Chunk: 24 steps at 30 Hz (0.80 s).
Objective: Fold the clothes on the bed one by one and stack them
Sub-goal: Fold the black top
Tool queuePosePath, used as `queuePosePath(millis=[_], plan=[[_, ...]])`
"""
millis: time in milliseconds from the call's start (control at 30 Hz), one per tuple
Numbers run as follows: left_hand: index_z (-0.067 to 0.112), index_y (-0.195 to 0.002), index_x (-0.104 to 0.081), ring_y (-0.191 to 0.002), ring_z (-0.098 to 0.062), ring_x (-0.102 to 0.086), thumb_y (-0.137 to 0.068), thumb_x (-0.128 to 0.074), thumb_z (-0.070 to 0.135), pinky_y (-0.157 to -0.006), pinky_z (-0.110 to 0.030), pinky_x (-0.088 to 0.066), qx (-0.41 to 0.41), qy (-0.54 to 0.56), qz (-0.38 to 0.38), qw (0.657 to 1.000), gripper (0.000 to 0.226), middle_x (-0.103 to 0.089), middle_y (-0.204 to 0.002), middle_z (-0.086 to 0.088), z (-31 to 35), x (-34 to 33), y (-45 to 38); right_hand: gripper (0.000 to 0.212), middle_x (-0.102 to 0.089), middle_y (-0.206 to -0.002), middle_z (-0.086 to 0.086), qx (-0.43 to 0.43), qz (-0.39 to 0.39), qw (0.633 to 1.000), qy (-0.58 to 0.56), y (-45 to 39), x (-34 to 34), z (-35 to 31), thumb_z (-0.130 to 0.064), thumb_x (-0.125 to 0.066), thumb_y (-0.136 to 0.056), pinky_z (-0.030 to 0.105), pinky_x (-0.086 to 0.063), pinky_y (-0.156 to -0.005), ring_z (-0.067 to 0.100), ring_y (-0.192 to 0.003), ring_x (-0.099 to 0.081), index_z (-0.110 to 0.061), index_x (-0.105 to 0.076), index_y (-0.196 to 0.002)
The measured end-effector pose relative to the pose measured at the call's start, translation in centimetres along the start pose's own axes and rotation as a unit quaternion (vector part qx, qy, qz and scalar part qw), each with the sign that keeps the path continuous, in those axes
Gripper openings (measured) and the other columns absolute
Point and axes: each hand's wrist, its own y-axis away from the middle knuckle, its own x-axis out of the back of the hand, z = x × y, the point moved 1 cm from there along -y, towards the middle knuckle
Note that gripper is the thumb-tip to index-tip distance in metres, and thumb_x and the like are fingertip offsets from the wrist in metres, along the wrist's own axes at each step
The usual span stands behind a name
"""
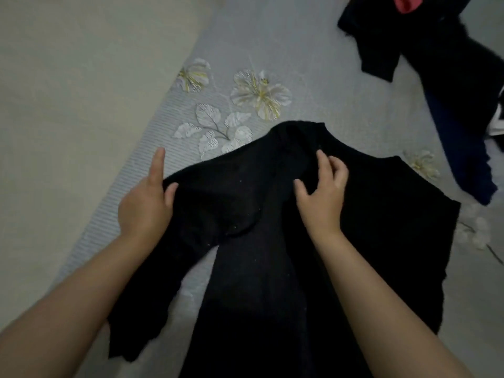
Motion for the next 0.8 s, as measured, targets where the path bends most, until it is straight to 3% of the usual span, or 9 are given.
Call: queuePosePath(millis=[100, 167, 300, 367, 433, 500, 567, 667, 800], plan=[[0.008, -0.146, -0.015, -0.094, -0.050, -0.051, -0.090, -0.053, 0.019, -0.078, -0.053, -0.039, -0.018, -0.029, -0.016, 0.999, 0.069, -0.054, -0.105, -0.036, -2.6, 0.6, -3.7, 0.071, -0.018, -0.150, 0.012, 0.007, -0.198, 0.980, -0.015, 0.0, -3.7, -0.3, -0.017, -0.060, -0.087, 0.024, -0.024, -0.110, 0.022, -0.135, -0.027, -0.017, -0.019, -0.145], [0.004, -0.144, -0.018, -0.100, -0.051, -0.048, -0.090, -0.054, 0.024, -0.084, -0.055, -0.038, -0.007, -0.042, -0.029, 0.999, 0.069, -0.051, -0.111, -0.037, -4.3, 0.3, -3.6, 0.066, -0.019, -0.152, 0.010, 0.056, -0.275, 0.959, 0.043, 1.1, -4.8, 0.0, -0.028, -0.054, -0.090, 0.029, -0.016, -0.112, 0.023, -0.141, -0.016, -0.017, -0.020, -0.145], [-0.001, -0.142, -0.023, -0.113, -0.050, -0.044, -0.081, -0.039, 0.042, -0.094, -0.056, -0.034, 0.039, 0.016, -0.037, 0.998, 0.076, -0.046, -0.126, -0.034, -7.1, -0.1, 1.1, 0.067, -0.035, -0.144, 0.017, 0.103, -0.141, 0.983, 0.064, 2.3, -4.6, 1.0, -0.045, -0.032, -0.084, 0.049, -0.021, -0.108, 0.025, -0.136, -0.018, -0.004, -0.037, -0.137], [-0.002, -0.142, -0.022, -0.120, -0.047, -0.040, -0.079, -0.032, 0.053, -0.101, -0.053, -0.029, 0.070, 0.053, -0.038, 0.995, 0.084, -0.042, -0.133, -0.032, -8.2, -0.2, 4.0, 0.077, -0.020, -0.151, 0.013, 0.038, -0.155, 0.984, 0.076, 2.4, -4.6, 1.2, -0.053, -0.021, -0.081, 0.045, -0.010, -0.112, 0.022, -0.141, -0.007, -0.006, -0.024, -0.143], [-0.004, -0.141, -0.023, -0.124, -0.045, -0.038, -0.077, -0.028, 0.056, -0.105, -0.052, -0.026, 0.090, 0.074, -0.027, 0.993, 0.088, -0.039, -0.136, -0.030, -8.5, -0.4, 6.5, 0.071, -0.001, -0.156, 0.005, 0.006, -0.248, 0.954, 0.166, 2.8, -5.5, 1.8, -0.054, -0.018, -0.090, 0.042, 0.005, -0.114, 0.019, -0.142, 0.007, -0.012, -0.009, -0.147], [-0.002, -0.142, -0.022, -0.127, -0.042, -0.035, -0.074, -0.027, 0.058, -0.107, -0.050, -0.022, 0.128, 0.111, -0.020, 0.985, 0.090, -0.038, -0.139, -0.026, -8.0, -0.6, 8.0, 0.060, 0.010, -0.155, 0.004, 0.016, -0.300, 0.924, 0.238, 2.9, -6.4, 2.1, -0.045, -0.023, -0.097, 0.043, 0.011, -0.112, 0.019, -0.142, 0.014, -0.017, -0.005, -0.147], [0.004, -0.144, -0.020, -0.125, -0.038, -0.036, -0.073, -0.033, 0.059, -0.106, -0.045, -0.023, 0.157, 0.157, -0.010, 0.975, 0.090, -0.040, -0.139, -0.020, -7.0, -0.9, 8.4, 0.057, 0.011, -0.155, 0.004, 0.014, -0.297, 0.923, 0.244, 2.8, -6.7, 1.9, -0.041, -0.024, -0.098, 0.044, 0.011, -0.112, 0.019, -0.142, 0.013, -0.018, -0.006, -0.147], [0.011, -0.145, -0.018, -0.120, -0.032, -0.042, -0.083, -0.063, 0.030, -0.102, -0.038, -0.029, 0.169, 0.230, 0.014, 0.958, 0.079, -0.047, -0.134, -0.015, -5.4, -1.7, 8.1, 0.052, 0.006, -0.156, 0.002, 0.007, -0.290, 0.935, 0.204, 2.6, -6.2, 2.1, -0.037, -0.024, -0.099, 0.040, 0.010, -0.113, 0.016, -0.142, 0.010, -0.019, -0.013, -0.146], [0.018, -0.145, -0.016, -0.109, -0.012, -0.048, -0.085, -0.058, 0.001, -0.087, -0.008, -0.026, 0.201, 0.306, 0.029, 0.930, 0.075, -0.055, -0.121, -0.011, -4.6, -2.4, 7.5, 0.045, -0.008, -0.155, 0.002, -0.010, -0.268, 0.960, 0.082, 2.9, -4.1, 2.4, -0.026, -0.028, -0.100, 0.032, -0.002, -0.114, 0.016, -0.143, -0.003, -0.015, -0.025, -0.143]])
